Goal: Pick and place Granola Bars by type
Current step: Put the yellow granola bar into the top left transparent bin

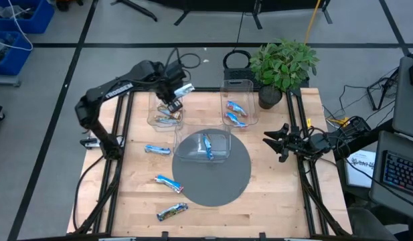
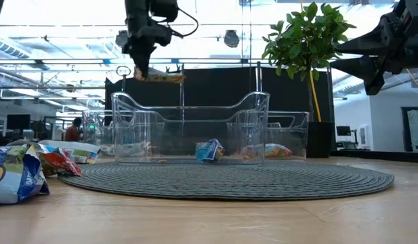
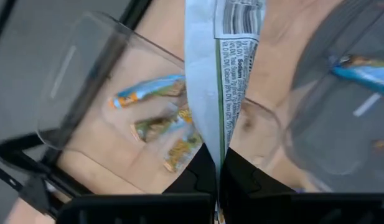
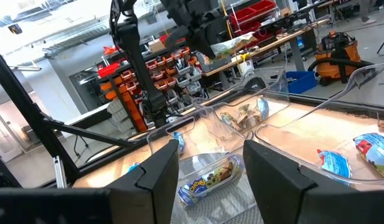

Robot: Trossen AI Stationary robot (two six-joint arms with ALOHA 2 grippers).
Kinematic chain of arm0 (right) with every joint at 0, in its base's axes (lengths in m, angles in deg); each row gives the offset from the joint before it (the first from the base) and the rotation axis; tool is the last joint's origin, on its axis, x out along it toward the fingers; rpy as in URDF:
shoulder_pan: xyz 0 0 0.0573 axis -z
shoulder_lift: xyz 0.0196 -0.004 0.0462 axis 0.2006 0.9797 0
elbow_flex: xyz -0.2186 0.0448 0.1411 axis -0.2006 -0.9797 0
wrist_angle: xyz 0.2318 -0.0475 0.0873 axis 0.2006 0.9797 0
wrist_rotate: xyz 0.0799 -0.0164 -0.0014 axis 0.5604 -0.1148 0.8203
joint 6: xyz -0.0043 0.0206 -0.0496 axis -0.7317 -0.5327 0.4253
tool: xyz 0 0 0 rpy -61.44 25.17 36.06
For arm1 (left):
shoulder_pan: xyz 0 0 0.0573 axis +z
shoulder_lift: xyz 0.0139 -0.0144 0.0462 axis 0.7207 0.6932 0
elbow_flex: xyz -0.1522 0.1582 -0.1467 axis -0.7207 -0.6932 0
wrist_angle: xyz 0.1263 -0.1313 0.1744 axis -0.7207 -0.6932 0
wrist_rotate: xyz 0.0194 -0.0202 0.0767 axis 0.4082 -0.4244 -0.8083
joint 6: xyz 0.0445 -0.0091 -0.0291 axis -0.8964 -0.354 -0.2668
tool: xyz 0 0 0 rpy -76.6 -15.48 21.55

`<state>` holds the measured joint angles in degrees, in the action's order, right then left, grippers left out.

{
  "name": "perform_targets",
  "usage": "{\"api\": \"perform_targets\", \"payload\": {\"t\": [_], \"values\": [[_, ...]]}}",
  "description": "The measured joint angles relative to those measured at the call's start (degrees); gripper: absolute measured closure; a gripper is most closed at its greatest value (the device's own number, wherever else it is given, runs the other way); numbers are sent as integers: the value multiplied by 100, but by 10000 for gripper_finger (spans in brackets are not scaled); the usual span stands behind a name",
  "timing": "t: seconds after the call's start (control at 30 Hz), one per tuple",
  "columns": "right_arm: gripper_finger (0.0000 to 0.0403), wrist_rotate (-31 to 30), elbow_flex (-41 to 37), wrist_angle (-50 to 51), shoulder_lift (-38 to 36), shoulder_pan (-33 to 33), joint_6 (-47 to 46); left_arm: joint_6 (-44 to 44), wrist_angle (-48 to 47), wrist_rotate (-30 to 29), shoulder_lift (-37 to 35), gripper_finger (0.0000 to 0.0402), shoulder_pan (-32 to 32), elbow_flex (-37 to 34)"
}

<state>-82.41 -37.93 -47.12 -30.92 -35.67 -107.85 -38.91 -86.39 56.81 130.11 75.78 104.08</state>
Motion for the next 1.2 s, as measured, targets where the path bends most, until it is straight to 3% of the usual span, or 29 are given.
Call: {"api": "perform_targets", "payload": {"t": [0.33,0.6,0.9,1.2], "values": [[232,0,0,-2,0,0,2,-2953,1206,-194,-1048,397,374,-1796],[232,2,0,-2,0,0,1,-5283,1988,-437,-1548,397,786,-2787],[232,2,-1,-2,2,0,1,-6273,2578,-450,-1682,397,1165,-3533],[232,2,0,-1,1,2,1,-6397,3241,-437,-1682,397,1307,-3992]]}}
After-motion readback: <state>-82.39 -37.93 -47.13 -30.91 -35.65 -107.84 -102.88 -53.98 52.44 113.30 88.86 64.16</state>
